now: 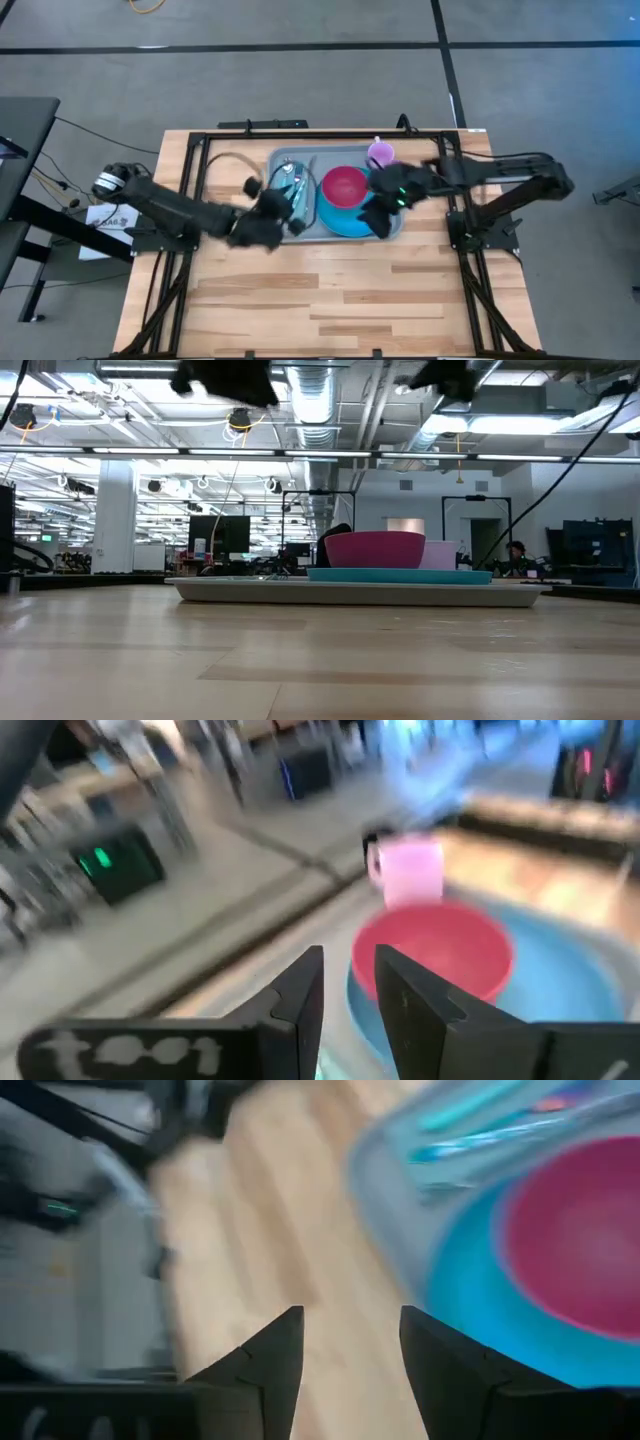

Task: Set up tray
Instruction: Put the white knife on the blue napkin

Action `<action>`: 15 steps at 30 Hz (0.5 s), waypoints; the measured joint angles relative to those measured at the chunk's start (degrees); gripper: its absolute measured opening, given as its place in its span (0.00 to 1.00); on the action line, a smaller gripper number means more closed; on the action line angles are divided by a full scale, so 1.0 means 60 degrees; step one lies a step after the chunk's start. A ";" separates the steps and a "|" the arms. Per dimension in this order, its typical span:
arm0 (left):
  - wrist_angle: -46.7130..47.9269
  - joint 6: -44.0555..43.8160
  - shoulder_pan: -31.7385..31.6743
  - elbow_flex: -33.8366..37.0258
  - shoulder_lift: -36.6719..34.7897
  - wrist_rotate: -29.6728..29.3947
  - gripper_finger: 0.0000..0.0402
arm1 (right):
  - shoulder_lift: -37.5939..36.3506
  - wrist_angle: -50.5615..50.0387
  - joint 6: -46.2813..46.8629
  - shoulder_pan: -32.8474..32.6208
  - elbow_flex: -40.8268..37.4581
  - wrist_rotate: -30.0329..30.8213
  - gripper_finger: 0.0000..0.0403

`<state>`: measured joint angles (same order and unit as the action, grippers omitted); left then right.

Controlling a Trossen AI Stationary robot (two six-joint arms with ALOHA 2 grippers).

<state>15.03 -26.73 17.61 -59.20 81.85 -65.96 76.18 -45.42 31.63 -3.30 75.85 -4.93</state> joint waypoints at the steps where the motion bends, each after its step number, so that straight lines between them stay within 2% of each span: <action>1: 0.0087 -0.0022 -0.0400 0.0050 0.0054 0.0640 0.21 | -0.0228 -0.0362 -0.0001 -0.0359 -0.0074 0.0750 0.39; 6: 0.0078 -0.0652 -0.2048 0.0488 0.0641 0.2417 0.21 | -0.1266 -0.1575 0.0961 -0.2317 -0.0688 0.4045 0.40; 10: 0.0088 -0.0730 -0.2816 0.0680 0.1300 0.3261 0.21 | -0.2087 -0.1774 0.1656 -0.3729 -0.1460 0.5621 0.41; 15: -0.0618 -0.0719 -0.3364 0.0667 0.2219 0.4053 0.21 | -0.2868 -0.1794 0.3024 -0.5246 -0.2808 0.7406 0.40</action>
<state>11.32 -31.04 -2.58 -55.20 95.17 -41.65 58.97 -56.19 49.77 -34.77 59.00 39.51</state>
